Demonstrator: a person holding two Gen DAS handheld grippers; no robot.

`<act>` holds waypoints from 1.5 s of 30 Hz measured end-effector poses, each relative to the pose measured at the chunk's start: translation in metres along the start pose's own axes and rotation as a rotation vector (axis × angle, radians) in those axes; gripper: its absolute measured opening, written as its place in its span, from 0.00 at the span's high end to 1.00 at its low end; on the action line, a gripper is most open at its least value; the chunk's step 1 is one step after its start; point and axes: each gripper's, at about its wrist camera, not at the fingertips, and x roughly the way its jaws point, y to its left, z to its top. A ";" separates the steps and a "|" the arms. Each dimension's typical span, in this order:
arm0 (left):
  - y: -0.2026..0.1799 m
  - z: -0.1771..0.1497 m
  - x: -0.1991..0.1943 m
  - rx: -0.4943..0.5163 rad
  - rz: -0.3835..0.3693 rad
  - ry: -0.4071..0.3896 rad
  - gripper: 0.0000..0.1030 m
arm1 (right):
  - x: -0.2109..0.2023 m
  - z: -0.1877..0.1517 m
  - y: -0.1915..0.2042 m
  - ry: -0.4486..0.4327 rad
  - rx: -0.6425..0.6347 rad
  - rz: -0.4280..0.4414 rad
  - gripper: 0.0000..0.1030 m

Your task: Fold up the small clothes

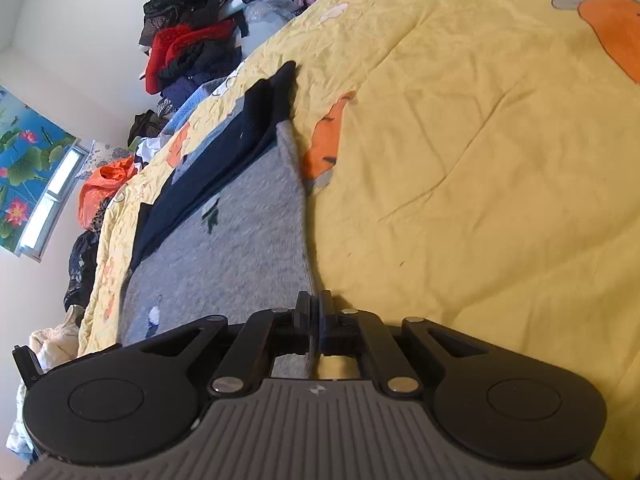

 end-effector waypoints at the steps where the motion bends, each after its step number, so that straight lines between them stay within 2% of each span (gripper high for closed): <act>1: 0.001 -0.003 -0.004 -0.011 -0.028 0.017 0.85 | -0.002 -0.002 0.002 0.012 0.004 0.018 0.68; 2: 0.003 -0.009 -0.008 -0.030 -0.061 0.034 0.73 | -0.005 -0.004 0.004 0.028 0.004 0.047 0.51; 3: 0.006 -0.015 -0.015 -0.047 -0.091 0.039 0.64 | -0.009 -0.008 0.006 0.046 -0.002 0.070 0.46; 4: 0.008 -0.024 -0.021 -0.063 -0.125 0.043 0.43 | -0.015 -0.013 0.008 0.067 -0.012 0.084 0.40; 5: 0.010 -0.034 -0.029 -0.075 -0.155 0.048 0.26 | -0.020 -0.020 0.011 0.099 -0.021 0.095 0.39; 6: 0.011 -0.045 -0.037 -0.084 -0.186 0.054 0.25 | -0.023 -0.027 0.010 0.132 -0.027 0.099 0.40; 9: 0.015 -0.074 -0.057 -0.086 -0.278 0.103 0.25 | -0.036 -0.049 0.003 0.203 0.020 0.176 0.40; 12: 0.031 -0.095 -0.072 -0.143 -0.378 0.173 0.26 | -0.041 -0.071 -0.005 0.300 0.092 0.273 0.40; 16: 0.066 -0.113 -0.074 -0.350 -0.489 0.216 0.27 | -0.047 -0.085 -0.006 0.325 0.120 0.318 0.41; 18: 0.072 -0.116 -0.072 -0.421 -0.507 0.207 0.30 | -0.045 -0.088 -0.004 0.342 0.148 0.347 0.41; 19: 0.070 -0.115 -0.071 -0.426 -0.503 0.201 0.34 | -0.044 -0.090 -0.003 0.348 0.154 0.357 0.41; 20: 0.065 -0.114 -0.071 -0.412 -0.486 0.200 0.43 | -0.042 -0.091 0.000 0.353 0.149 0.355 0.43; 21: 0.060 -0.114 -0.070 -0.395 -0.472 0.204 0.47 | -0.042 -0.092 0.004 0.354 0.138 0.341 0.45; 23: 0.051 -0.114 -0.070 -0.352 -0.470 0.207 0.48 | -0.039 -0.093 0.007 0.357 0.128 0.295 0.57; 25: 0.044 -0.113 -0.069 -0.322 -0.471 0.217 0.48 | -0.037 -0.097 0.006 0.370 0.135 0.299 0.60; 26: 0.043 -0.113 -0.068 -0.313 -0.466 0.216 0.52 | -0.037 -0.100 0.005 0.371 0.135 0.296 0.69; 27: 0.041 -0.112 -0.067 -0.304 -0.448 0.220 0.63 | -0.037 -0.102 0.005 0.372 0.133 0.282 0.76; 28: 0.039 -0.112 -0.063 -0.286 -0.413 0.239 0.95 | -0.036 -0.104 0.003 0.370 0.137 0.261 0.89; 29: 0.038 -0.113 -0.060 -0.267 -0.382 0.251 0.96 | -0.036 -0.105 0.001 0.366 0.135 0.247 0.90; 31: 0.030 -0.111 -0.068 -0.207 -0.348 0.221 0.96 | -0.041 -0.107 0.005 0.337 0.085 0.229 0.90; 34: 0.020 -0.108 -0.092 -0.144 -0.348 0.161 0.96 | -0.067 -0.097 0.012 0.262 0.021 0.228 0.90; 36: 0.019 -0.111 -0.095 -0.101 -0.320 0.161 0.96 | -0.085 -0.089 0.008 0.226 -0.008 0.203 0.90; 38: 0.029 -0.120 -0.082 -0.118 -0.282 0.213 0.96 | -0.087 -0.089 -0.010 0.240 0.014 0.142 0.90; 39: 0.034 -0.123 -0.080 -0.141 -0.297 0.210 0.96 | -0.083 -0.092 -0.018 0.263 0.026 0.116 0.90; 40: 0.038 -0.123 -0.079 -0.159 -0.309 0.210 0.96 | -0.079 -0.096 -0.023 0.269 0.037 0.125 0.93; 42: 0.041 -0.122 -0.082 -0.165 -0.314 0.202 0.95 | -0.076 -0.098 -0.026 0.251 0.068 0.151 0.90; 43: 0.038 -0.121 -0.086 -0.132 -0.294 0.189 0.93 | -0.075 -0.098 -0.027 0.239 0.084 0.171 0.81; 45: 0.020 -0.117 -0.102 0.001 -0.139 0.122 0.86 | -0.076 -0.097 -0.030 0.230 0.127 0.205 0.62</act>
